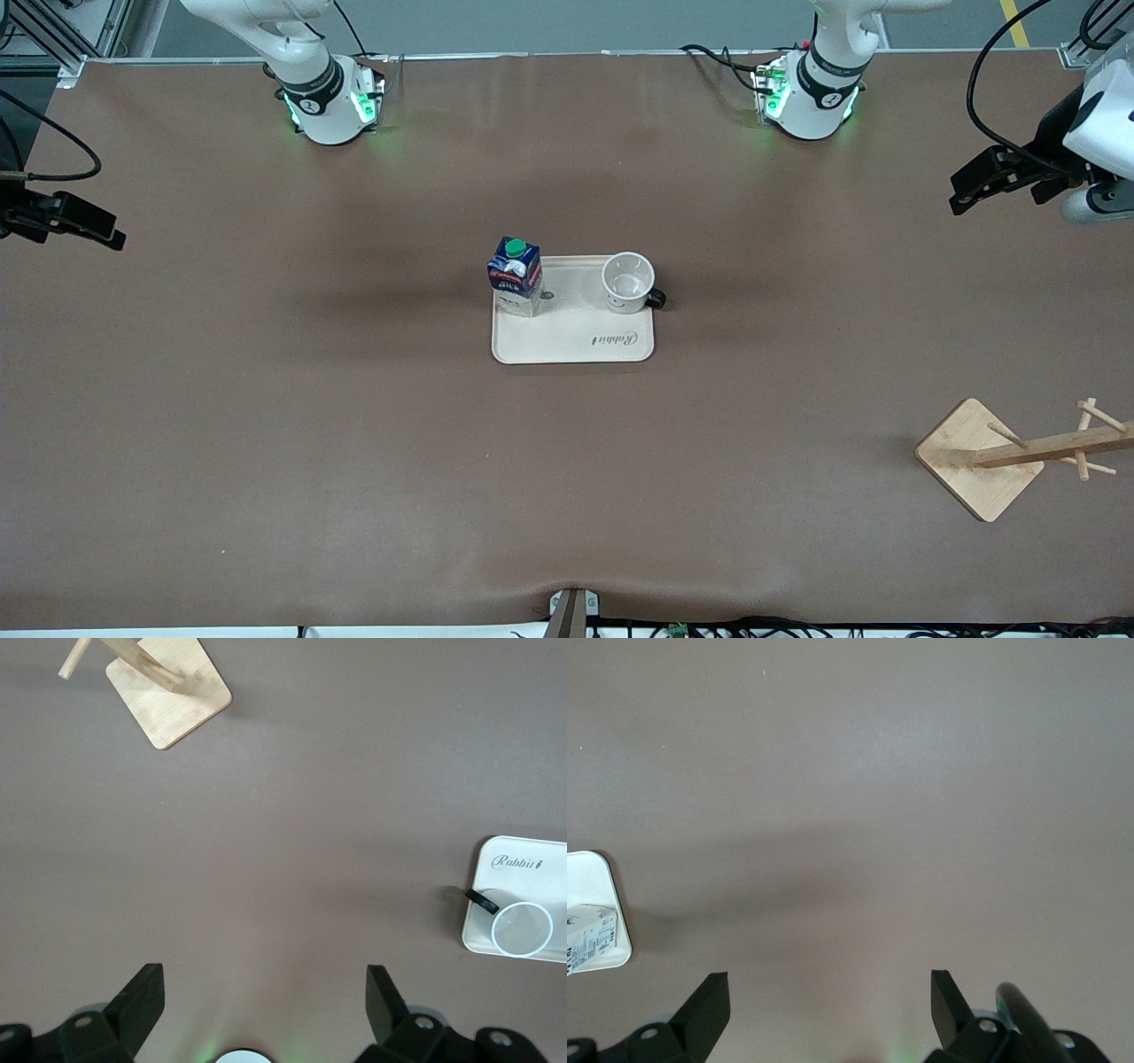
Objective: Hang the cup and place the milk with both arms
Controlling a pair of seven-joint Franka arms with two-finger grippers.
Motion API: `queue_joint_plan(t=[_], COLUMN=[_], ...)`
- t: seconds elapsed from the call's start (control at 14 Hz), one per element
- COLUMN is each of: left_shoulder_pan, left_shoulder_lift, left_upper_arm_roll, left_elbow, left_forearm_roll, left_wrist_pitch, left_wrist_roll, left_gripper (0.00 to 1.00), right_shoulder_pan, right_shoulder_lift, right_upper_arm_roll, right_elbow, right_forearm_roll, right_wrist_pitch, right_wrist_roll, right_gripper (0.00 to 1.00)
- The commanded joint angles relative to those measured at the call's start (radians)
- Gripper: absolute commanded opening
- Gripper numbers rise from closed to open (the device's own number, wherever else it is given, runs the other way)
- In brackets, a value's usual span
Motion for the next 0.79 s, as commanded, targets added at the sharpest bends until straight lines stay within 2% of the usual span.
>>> queue_joint_plan(t=[0.0, 0.71], left_shoulder_pan=[-0.007, -0.016], left_shoulder_lift=[0.016, 0.033], left_upper_arm_roll=[0.003, -0.014], left_elbow=[0.025, 0.054], left_forearm_roll=[-0.014, -0.016], left_wrist_pitch=[-0.011, -0.011], left_wrist_roll=[0.008, 0.007], left_gripper=[1.0, 1.0], right_shoulder_pan=[-0.011, -0.011], right_shoulder_lift=[-0.004, -0.004], right_upper_arm_roll=[0.006, 0.006], right_elbow=[0.011, 0.011], right_forearm_roll=[0.015, 0.015], right_wrist_pitch=[-0.01, -0.01], right_wrist_roll=[-0.012, -0.012], right_gripper=[1.0, 1.0])
